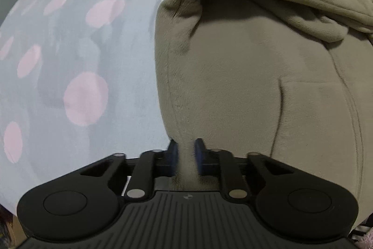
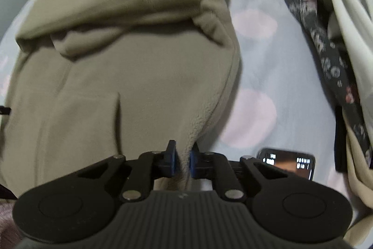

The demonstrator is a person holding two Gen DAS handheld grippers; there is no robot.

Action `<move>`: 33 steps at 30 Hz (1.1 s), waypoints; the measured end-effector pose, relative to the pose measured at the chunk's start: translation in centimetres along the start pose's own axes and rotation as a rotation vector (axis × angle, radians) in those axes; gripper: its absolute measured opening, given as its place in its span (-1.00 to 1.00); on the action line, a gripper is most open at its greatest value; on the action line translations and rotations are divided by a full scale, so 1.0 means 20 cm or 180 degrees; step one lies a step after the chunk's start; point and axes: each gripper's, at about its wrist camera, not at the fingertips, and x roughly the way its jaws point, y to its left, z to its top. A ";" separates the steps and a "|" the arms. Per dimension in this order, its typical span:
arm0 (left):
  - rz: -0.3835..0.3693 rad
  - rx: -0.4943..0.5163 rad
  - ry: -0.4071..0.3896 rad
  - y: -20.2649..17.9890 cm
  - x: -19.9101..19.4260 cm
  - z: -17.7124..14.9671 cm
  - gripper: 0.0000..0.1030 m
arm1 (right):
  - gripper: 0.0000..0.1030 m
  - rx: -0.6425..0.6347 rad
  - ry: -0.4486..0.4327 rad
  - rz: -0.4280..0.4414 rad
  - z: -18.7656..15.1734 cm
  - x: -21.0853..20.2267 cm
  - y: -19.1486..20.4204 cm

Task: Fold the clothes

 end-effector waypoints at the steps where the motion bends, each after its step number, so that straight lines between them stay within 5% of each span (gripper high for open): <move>1: -0.0038 -0.0030 -0.0064 0.01 -0.02 0.01 -0.84 | -0.76 0.0035 -0.0075 0.0033 0.01 -0.03 -0.01; 6: -0.0354 -0.0461 -0.0518 0.11 -0.19 0.04 -0.84 | -0.76 0.0226 -0.0485 0.0163 0.07 -0.17 -0.05; 15: -0.0396 -0.0743 -0.1496 0.21 -0.42 0.17 -0.85 | -0.77 0.0519 -0.1360 0.0091 0.23 -0.41 -0.16; 23: 0.0117 -0.0398 -0.1403 0.04 -0.22 0.30 -0.81 | -0.72 0.0506 -0.1232 -0.0147 0.38 -0.19 -0.16; 24: 0.0151 -0.0378 -0.1387 0.03 -0.21 0.30 -0.79 | -0.68 0.0511 -0.1227 -0.0180 0.38 -0.18 -0.16; 26: 0.0197 -0.0388 -0.1395 0.02 -0.22 0.30 -0.72 | -0.24 0.0532 -0.1243 -0.0266 0.39 -0.18 -0.17; 31: 0.0484 -0.0318 -0.1610 -0.01 -0.30 0.27 -0.01 | -0.12 0.0548 -0.1507 -0.0369 0.36 -0.27 -0.17; 33: 0.0599 -0.0246 -0.1786 -0.04 -0.35 0.24 0.02 | 0.14 0.0473 -0.1640 -0.0439 0.33 -0.31 -0.15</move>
